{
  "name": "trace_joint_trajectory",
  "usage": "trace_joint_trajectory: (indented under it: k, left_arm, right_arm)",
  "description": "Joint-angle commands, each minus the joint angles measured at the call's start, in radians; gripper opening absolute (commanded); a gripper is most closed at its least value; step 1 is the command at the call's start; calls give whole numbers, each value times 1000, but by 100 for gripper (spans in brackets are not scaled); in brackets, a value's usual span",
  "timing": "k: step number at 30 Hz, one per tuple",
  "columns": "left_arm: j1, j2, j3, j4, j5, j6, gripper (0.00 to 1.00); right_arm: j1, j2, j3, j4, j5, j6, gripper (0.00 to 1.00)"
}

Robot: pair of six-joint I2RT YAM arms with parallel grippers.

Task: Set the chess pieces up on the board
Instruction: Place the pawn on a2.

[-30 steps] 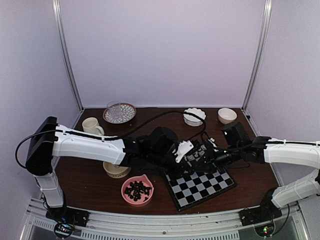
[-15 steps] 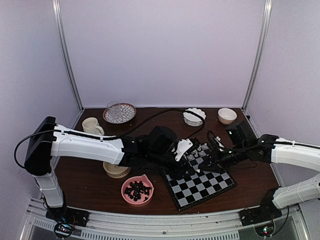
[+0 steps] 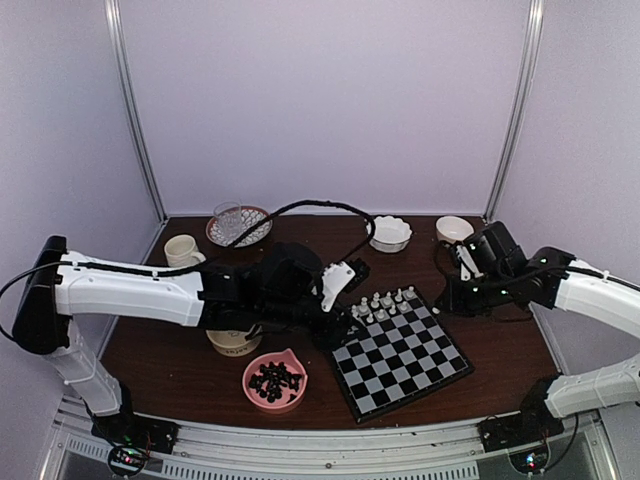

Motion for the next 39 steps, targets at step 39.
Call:
trace_joint_trajectory:
  k: [39]
  left_arm:
    - [222, -529, -316, -251, -290, -232, 73]
  right_arm:
    - [-87, 564, 69, 445, 189, -247, 0]
